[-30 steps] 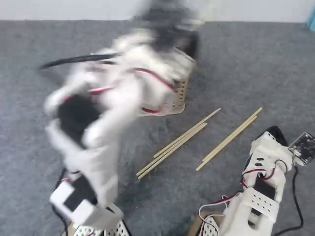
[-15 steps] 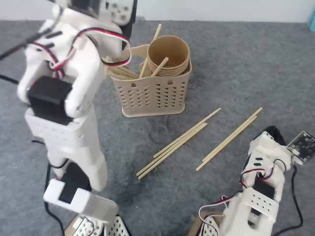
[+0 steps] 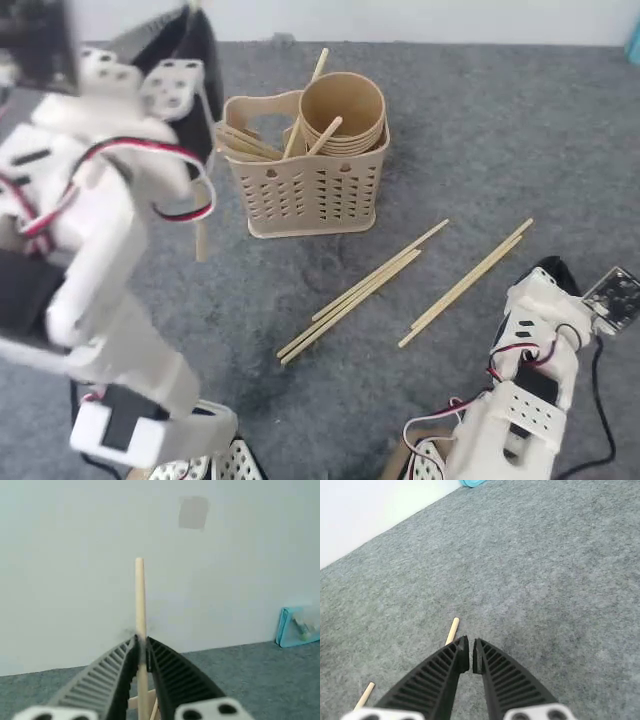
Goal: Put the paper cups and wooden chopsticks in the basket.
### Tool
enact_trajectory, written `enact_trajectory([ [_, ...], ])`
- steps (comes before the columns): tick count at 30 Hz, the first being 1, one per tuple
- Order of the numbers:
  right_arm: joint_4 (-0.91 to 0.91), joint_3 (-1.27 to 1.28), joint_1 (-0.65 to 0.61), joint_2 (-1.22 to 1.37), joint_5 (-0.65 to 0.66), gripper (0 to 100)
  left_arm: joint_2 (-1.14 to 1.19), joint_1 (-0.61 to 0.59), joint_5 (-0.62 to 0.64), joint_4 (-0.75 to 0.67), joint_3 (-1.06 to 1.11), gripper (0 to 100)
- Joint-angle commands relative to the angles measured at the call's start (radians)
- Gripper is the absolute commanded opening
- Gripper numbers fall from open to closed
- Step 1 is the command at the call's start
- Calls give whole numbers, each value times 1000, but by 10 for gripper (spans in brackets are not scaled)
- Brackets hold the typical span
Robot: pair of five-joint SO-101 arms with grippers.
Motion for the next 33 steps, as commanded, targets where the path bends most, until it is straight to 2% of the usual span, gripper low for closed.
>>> enact_trajectory([
  [1, 2, 23, -7, -5, 2, 42, -100, -11, 34, 32, -25, 11],
  [5, 2, 23, -7, -4, 2, 42, -150, -9, 35, 32, 38, 11],
  [10, 2, 23, -7, -2, 2, 42, -302, -48, 32, 26, 303, 11],
  [13, 2, 23, -7, -2, 2, 42, -439, -57, 34, -54, 481, 11],
  [15, 2, 23, -7, -2, 2, 42, -519, -60, 32, -166, 631, 11],
  [20, 2, 23, -7, -2, 2, 42, -680, -61, 37, -605, 1122, 12],
  [25, 2, 23, -7, -2, 2, 42, -781, -55, 38, -1175, 1534, 12],
  [30, 2, 23, -8, -2, 2, 42, -749, -34, 38, -1674, 1790, 12],
  [33, 1, 23, -12, -2, 2, 42, -664, -25, 35, -1893, 1863, 12],
])
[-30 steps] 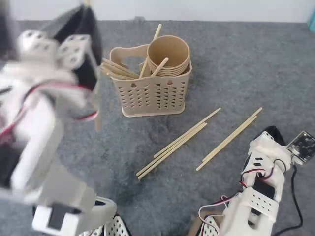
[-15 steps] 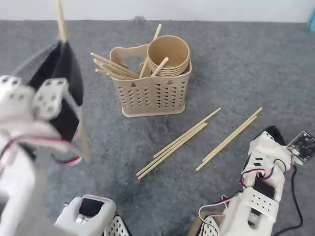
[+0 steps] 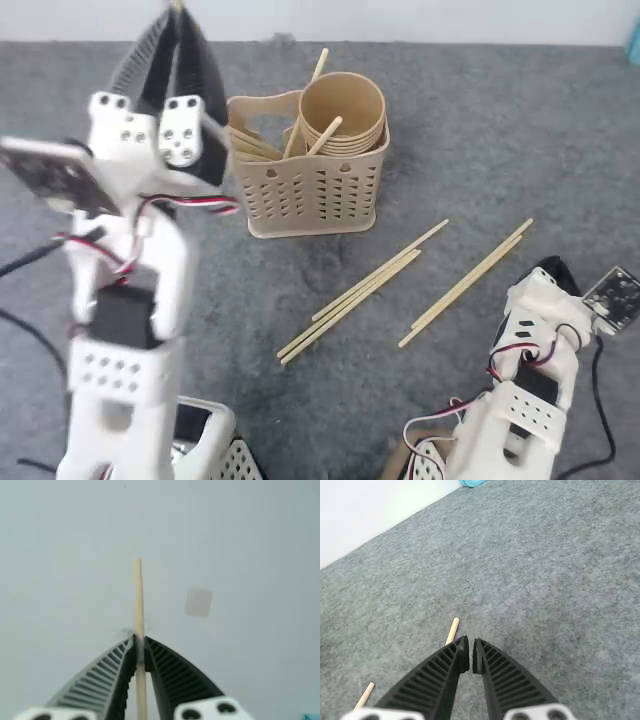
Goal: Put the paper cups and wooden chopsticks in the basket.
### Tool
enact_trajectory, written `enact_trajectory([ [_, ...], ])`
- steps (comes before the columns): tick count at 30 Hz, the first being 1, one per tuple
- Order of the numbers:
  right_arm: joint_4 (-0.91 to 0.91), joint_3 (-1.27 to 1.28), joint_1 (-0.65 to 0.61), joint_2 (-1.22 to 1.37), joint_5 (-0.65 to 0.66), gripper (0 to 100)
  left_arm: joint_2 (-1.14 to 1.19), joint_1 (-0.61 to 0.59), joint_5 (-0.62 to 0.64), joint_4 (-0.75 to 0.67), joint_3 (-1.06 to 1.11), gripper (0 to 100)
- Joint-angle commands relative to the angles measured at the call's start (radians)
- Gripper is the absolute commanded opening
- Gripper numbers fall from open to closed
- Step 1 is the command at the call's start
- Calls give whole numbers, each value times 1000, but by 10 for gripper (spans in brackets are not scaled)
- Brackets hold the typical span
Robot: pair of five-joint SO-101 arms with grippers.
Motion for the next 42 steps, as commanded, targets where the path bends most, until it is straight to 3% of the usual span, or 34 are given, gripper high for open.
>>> enact_trajectory([
  [1, -1, 23, -12, -2, 2, 42, 97, 18, 9, -313, 59, 12],
  [6, -4, 23, -12, -2, 2, 42, 293, 37, 9, -454, 38, 12],
  [14, -7, 23, -12, -7, 2, 42, 433, 17, 8, -462, 65, 28],
  [20, -7, 20, -13, -8, 2, 42, 430, -8, 9, -448, 114, 269],
  [25, -7, 18, -13, -8, 2, 42, 321, -72, 12, -187, 74, 258],
  [31, -7, 21, -33, -10, 2, 42, -8, -137, 12, 407, -44, 157],
  [34, -5, 23, -38, -10, 32, 42, -153, -141, 9, 620, -48, 120],
  [38, 1, 23, -36, -10, 44, 42, -284, -152, 6, 720, 71, 109],
  [42, 4, 23, -36, -7, 49, 42, -342, -224, 6, 721, 288, 110],
])
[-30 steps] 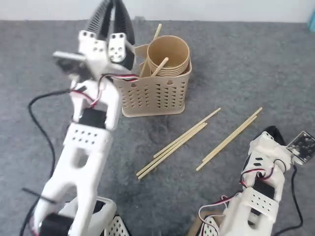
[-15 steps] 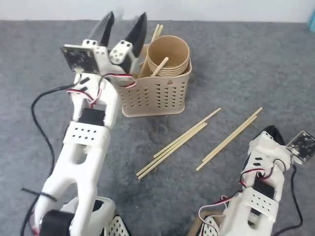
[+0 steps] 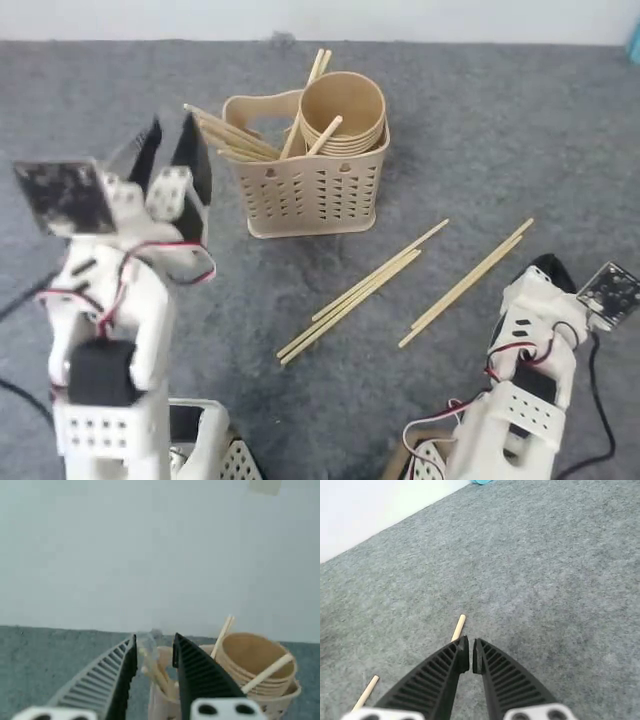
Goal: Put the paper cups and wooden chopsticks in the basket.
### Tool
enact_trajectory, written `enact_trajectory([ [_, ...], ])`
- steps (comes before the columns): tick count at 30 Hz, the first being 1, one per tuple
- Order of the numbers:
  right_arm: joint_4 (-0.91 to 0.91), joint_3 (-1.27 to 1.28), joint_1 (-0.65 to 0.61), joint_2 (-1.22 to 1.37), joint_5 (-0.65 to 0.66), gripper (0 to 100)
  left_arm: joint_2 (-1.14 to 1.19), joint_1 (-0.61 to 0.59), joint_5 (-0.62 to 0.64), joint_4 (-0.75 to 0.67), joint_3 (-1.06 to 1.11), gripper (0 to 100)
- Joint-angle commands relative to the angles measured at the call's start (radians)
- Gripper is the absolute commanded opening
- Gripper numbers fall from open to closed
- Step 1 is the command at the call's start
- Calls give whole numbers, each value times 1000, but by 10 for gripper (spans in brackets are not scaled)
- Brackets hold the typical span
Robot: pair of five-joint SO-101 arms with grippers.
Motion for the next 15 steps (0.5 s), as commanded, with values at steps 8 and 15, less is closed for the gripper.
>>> enact_trajectory([
  [8, 232, -68, -10, -12, 21, 42, 98, -49, 12, -387, 581, 108],
  [15, 825, -354, 5, -1, 63, 42, 397, -15, 3, -460, 499, 108],
])
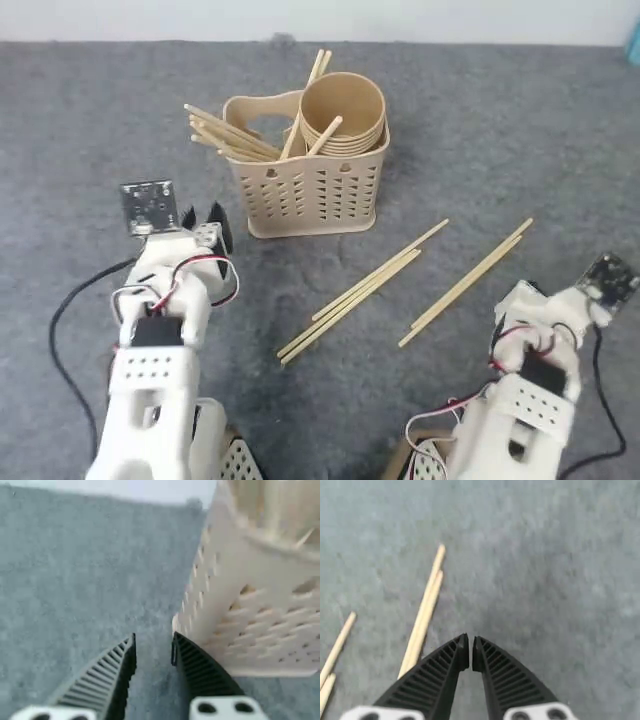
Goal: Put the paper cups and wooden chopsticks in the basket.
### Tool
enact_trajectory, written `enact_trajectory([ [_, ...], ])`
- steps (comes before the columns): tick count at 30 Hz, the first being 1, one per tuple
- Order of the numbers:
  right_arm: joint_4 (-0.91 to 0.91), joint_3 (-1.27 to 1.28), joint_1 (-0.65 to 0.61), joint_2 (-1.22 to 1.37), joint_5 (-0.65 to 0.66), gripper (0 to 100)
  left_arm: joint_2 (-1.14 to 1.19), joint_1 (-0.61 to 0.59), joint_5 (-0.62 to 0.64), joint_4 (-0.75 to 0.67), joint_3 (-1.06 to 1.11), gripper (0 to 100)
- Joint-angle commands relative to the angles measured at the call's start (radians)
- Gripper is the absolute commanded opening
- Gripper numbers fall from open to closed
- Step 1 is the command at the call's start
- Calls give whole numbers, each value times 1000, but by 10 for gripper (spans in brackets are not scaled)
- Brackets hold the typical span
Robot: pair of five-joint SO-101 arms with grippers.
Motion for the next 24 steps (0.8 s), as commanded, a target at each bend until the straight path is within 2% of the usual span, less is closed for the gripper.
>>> enact_trajectory([
  [1, 277, -161, 10, -2, 74, 42, 167, 26, -9, -35, -93, 108],
  [5, 289, -176, 5, 1, 98, 42, 368, 29, -87, -35, -203, 111],
  [10, 340, -308, 4, 91, 92, 42, 534, 20, -97, -32, -317, 111],
  [16, 521, -652, -88, 464, 91, 42, 554, 20, -100, -32, -329, 111],
  [20, 553, -858, -156, 739, 86, 42, 554, 20, -100, -35, -331, 112],
  [24, 550, -1076, -165, 978, -35, 42, 557, 9, -98, -35, -332, 112],
])
